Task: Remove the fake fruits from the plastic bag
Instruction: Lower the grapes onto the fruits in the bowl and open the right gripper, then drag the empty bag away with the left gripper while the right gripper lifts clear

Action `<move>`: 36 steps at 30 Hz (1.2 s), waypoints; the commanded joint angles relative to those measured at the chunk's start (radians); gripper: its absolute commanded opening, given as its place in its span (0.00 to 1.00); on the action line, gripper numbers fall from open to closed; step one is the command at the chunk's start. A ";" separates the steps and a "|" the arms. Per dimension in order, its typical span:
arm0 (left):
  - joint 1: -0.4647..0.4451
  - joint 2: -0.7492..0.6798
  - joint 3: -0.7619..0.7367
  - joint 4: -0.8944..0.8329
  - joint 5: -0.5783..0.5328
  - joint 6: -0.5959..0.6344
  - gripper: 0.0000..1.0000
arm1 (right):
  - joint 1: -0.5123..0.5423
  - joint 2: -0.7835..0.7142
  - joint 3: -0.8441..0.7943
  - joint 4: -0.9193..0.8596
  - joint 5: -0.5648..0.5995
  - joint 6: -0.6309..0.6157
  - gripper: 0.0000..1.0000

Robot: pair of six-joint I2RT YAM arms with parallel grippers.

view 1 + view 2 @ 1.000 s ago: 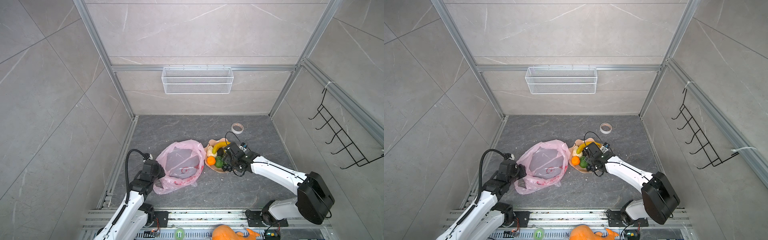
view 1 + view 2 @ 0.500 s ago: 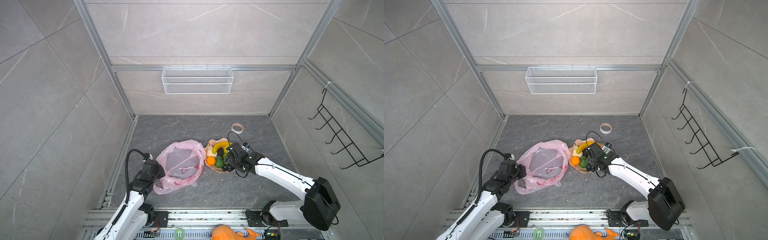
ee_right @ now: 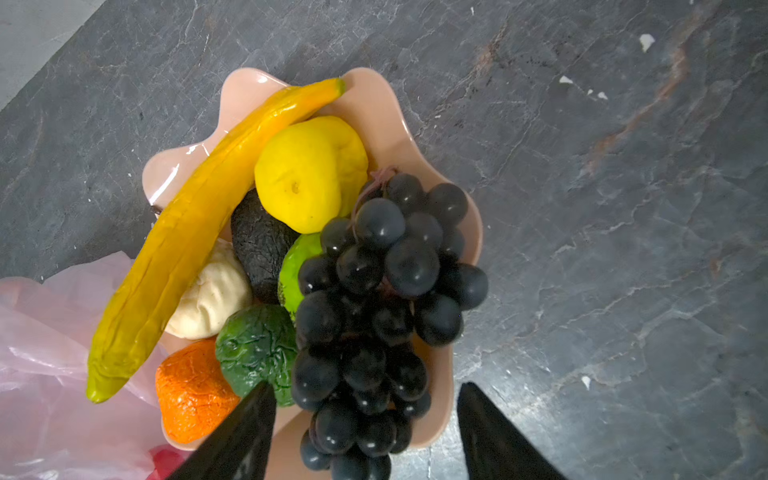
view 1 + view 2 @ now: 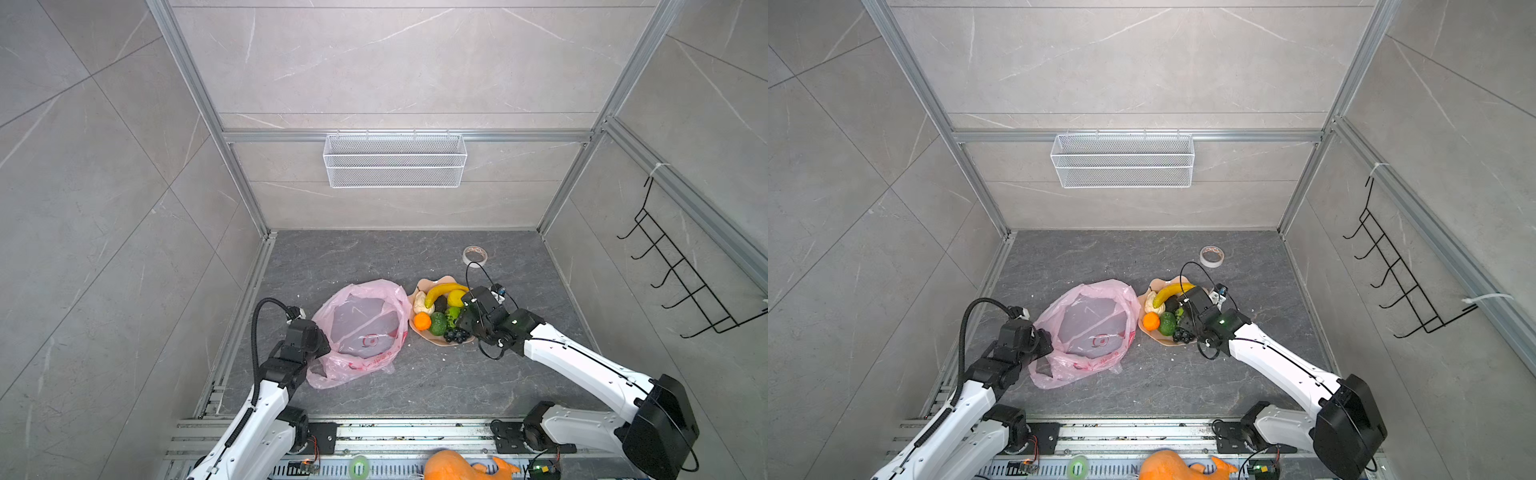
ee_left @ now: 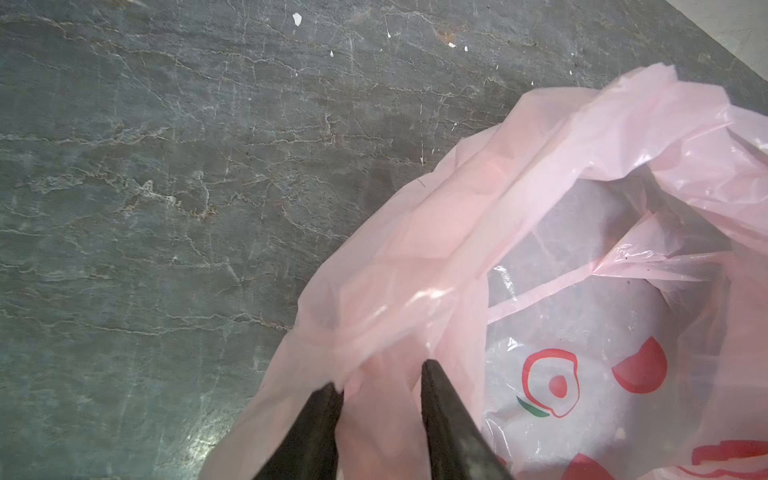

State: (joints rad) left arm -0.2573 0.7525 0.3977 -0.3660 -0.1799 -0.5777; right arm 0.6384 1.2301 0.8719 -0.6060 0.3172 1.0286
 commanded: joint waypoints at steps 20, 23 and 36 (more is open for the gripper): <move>-0.001 0.014 0.030 0.014 -0.008 -0.005 0.35 | -0.037 0.052 -0.026 0.053 -0.058 -0.094 0.73; -0.001 0.037 0.043 0.008 -0.010 -0.012 0.35 | -0.037 0.045 -0.003 0.030 -0.071 -0.110 0.80; 0.010 0.360 0.284 0.052 -0.108 -0.230 0.13 | -0.037 -0.134 0.027 -0.141 0.038 -0.177 0.93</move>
State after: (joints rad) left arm -0.2550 1.0439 0.6144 -0.3614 -0.2432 -0.7261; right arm 0.6060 1.1515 0.8715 -0.6670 0.3031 0.8875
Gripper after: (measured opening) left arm 0.137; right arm 0.931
